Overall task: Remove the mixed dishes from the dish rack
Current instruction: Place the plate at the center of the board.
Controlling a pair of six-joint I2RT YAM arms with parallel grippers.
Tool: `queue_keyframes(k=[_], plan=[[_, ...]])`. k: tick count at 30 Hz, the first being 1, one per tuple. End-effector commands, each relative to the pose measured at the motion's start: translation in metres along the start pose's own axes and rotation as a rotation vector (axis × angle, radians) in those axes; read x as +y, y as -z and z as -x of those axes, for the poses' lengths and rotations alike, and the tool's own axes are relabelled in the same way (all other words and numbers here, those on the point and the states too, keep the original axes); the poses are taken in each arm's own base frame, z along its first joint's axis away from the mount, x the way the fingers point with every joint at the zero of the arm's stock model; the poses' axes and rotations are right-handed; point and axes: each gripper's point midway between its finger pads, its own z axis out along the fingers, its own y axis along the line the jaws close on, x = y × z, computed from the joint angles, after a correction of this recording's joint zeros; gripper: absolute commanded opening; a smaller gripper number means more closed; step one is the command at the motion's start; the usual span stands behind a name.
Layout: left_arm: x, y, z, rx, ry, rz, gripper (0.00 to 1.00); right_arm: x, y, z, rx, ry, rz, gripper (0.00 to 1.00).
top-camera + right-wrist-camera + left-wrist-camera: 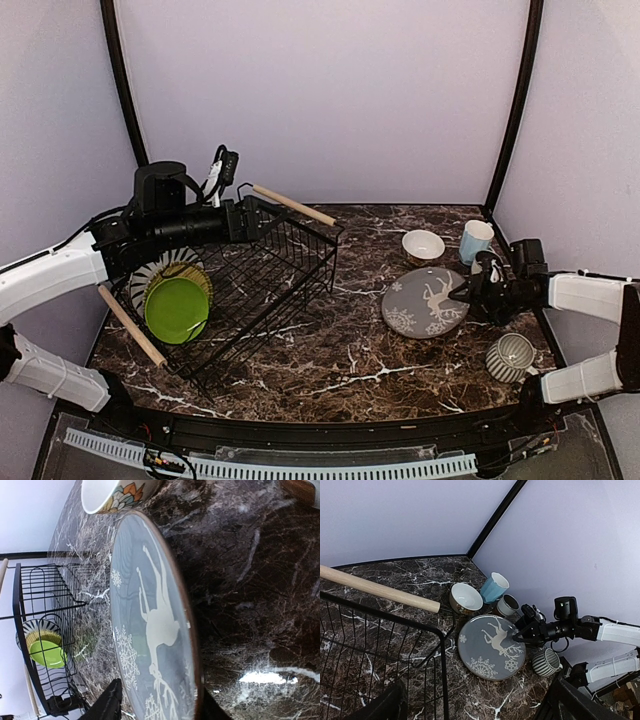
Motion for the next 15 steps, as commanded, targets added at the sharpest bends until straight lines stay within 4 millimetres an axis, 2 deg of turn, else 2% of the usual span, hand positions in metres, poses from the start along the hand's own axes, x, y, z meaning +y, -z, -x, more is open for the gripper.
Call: queue_keyframes(k=[1, 3, 8, 12, 15], plan=[[-0.005, 0.011, 0.009, -0.018, -0.035, 0.008, 0.99, 0.010, 0.005, 0.015, -0.056, 0.049, 0.008, 0.49], [-0.004, 0.011, 0.008, -0.013, -0.045, 0.017, 0.99, 0.010, 0.007, 0.017, -0.066, 0.052, -0.008, 0.55], [0.005, 0.016, 0.006, 0.005, -0.079, 0.075, 0.99, 0.008, 0.013, 0.021, -0.087, 0.052, -0.054, 0.79], [0.021, 0.025, 0.007, 0.033, -0.120, 0.186, 0.99, 0.011, 0.019, 0.024, -0.101, 0.058, -0.062, 0.86], [0.047, 0.041, 0.005, 0.078, -0.168, 0.352, 0.99, 0.014, 0.024, 0.026, -0.113, 0.063, -0.070, 0.88]])
